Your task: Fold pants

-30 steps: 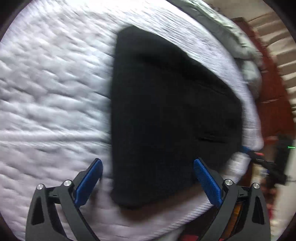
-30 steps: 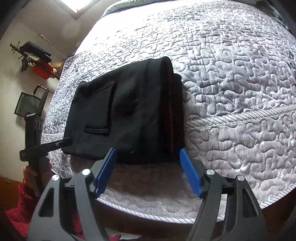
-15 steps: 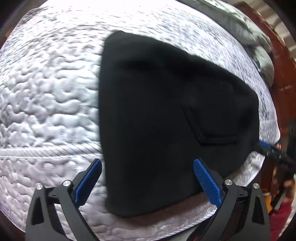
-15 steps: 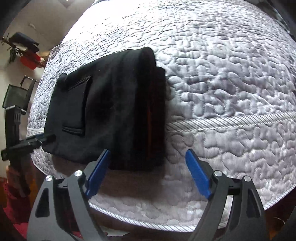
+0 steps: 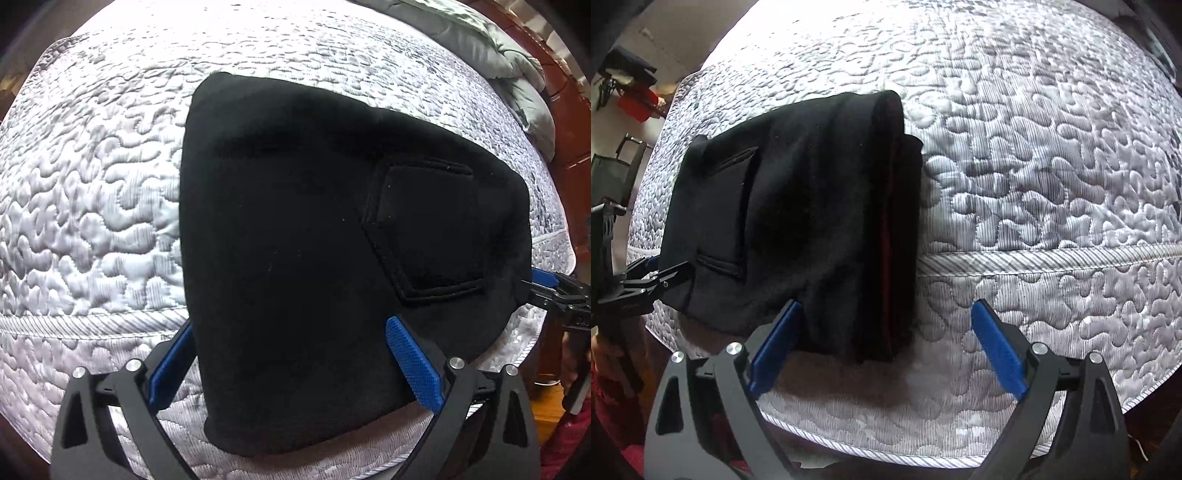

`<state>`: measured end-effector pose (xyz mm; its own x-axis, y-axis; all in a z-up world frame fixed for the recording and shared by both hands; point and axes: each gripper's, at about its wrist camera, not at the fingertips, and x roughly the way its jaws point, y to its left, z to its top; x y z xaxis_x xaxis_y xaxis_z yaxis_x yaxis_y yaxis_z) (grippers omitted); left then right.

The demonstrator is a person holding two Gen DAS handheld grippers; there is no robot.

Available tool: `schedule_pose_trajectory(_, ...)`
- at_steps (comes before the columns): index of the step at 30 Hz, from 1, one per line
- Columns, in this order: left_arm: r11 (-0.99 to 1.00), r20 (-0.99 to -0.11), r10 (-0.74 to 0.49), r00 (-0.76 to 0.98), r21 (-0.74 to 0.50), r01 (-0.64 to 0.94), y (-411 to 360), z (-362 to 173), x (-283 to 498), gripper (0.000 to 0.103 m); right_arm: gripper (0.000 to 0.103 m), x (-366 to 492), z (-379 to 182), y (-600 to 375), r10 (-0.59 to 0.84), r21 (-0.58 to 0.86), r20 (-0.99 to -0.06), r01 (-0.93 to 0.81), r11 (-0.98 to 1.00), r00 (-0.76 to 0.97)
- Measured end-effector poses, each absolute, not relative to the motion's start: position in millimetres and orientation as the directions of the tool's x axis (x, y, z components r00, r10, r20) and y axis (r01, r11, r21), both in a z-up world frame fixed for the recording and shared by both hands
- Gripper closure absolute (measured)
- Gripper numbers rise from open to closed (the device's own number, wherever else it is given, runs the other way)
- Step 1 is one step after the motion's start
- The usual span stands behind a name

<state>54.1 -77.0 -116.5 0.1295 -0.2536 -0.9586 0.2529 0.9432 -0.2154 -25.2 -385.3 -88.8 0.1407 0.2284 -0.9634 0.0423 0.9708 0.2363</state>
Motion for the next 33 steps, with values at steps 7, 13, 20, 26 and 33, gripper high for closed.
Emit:
schedule_pose_trajectory(7, 0.941, -0.952, -0.285, 0.112, -0.255, 0.224, -84, -129, 66, 0.003, 0.005, -9, -116, -384, 0.255, 0.263, -0.962, 0.08, 0.961, 0.097)
schedule_pose_trajectory(13, 0.932, -0.945, -0.316, 0.089, -0.292, 0.214, -99, -135, 87, 0.003, 0.003, 3, -132, -378, 0.304, 0.312, -0.947, 0.073, 0.947, 0.107)
schedule_pose_trajectory(20, 0.933, -0.936, -0.31, 0.167, -0.266, 0.243, -99, -121, 69, 0.039, 0.059, -3, -110, -361, 0.37, 0.373, -0.916, -0.016, 0.928, 0.157)
schedule_pose_trajectory(26, 0.932, -0.927, -0.316, 0.203, -0.264, 0.248, -90, -106, 70, 0.075, 0.065, -18, -92, -356, 0.361, 0.36, -0.911, -0.044, 0.932, 0.198)
schedule_pose_trajectory(33, 0.919, -0.895, -0.371, 0.249, -0.314, 0.239, -71, -85, 59, 0.08, 0.069, -20, -72, -362, 0.372, 0.365, -0.893, -0.075, 0.928, 0.253)
